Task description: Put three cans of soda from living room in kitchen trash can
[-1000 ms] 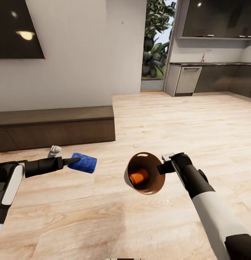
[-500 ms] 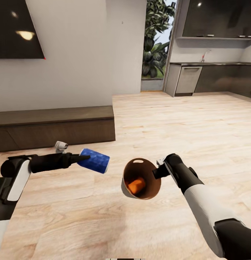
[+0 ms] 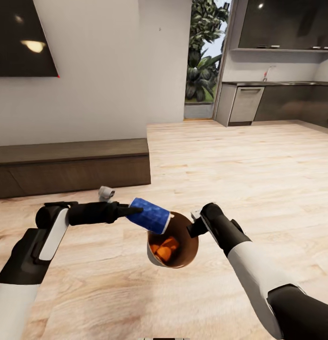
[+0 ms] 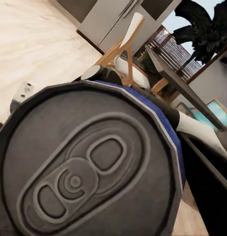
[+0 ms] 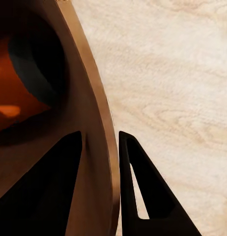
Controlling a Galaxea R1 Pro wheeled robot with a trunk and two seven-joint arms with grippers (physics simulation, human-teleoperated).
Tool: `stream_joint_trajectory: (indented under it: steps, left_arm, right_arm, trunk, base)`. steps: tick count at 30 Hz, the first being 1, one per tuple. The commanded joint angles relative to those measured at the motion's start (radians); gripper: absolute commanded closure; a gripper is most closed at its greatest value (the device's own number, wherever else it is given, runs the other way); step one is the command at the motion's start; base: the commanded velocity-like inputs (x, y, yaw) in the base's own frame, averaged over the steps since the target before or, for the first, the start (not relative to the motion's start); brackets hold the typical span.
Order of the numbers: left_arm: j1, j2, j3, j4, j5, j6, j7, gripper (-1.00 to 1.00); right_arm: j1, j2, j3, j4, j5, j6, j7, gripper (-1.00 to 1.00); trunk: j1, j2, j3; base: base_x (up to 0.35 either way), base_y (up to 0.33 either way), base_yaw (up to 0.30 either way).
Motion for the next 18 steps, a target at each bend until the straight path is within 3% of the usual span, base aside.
stream_joint_trajectory:
  steps: [1, 4, 9, 14, 18]
  left_arm:
    - [-0.003, -0.01, -0.009, 0.001, -0.004, 0.0, 0.002, 1.0]
    - [-0.012, -0.042, -0.044, 0.003, -0.005, 0.0, 0.021, 1.0]
    - [-0.02, -0.107, -0.128, 0.01, -0.006, 0.0, 0.107, 1.0]
    - [-0.02, -0.126, -0.169, 0.015, -0.006, 0.0, 0.155, 1.0]
    - [-0.019, -0.121, -0.177, 0.015, -0.007, 0.0, 0.17, 1.0]
  right_arm:
    - [-0.001, 0.002, 0.006, 0.001, -0.023, 0.003, 0.0, 1.0]
    - [-0.001, 0.01, 0.021, 0.003, -0.023, 0.003, 0.0, 1.0]
    - [-0.001, 0.022, 0.031, 0.007, -0.023, 0.003, -0.001, 1.0]
    - [-0.001, 0.022, 0.032, 0.007, -0.023, 0.003, -0.001, 1.0]
    - [-0.001, 0.022, 0.031, 0.007, -0.023, 0.003, -0.001, 1.0]
  trunk:
    - [0.0, 0.0, 0.0]
    - [0.0, 0.0, 0.0]
    - [0.0, 0.0, 0.0]
    - [0.0, 0.0, 0.0]
    - [0.0, 0.0, 0.0]
  base:
    - [0.0, 0.0, 0.0]
    - [0.0, 0.0, 0.0]
    - [0.0, 0.0, 0.0]
    - [0.0, 0.0, 0.0]
    - [0.0, 0.0, 0.0]
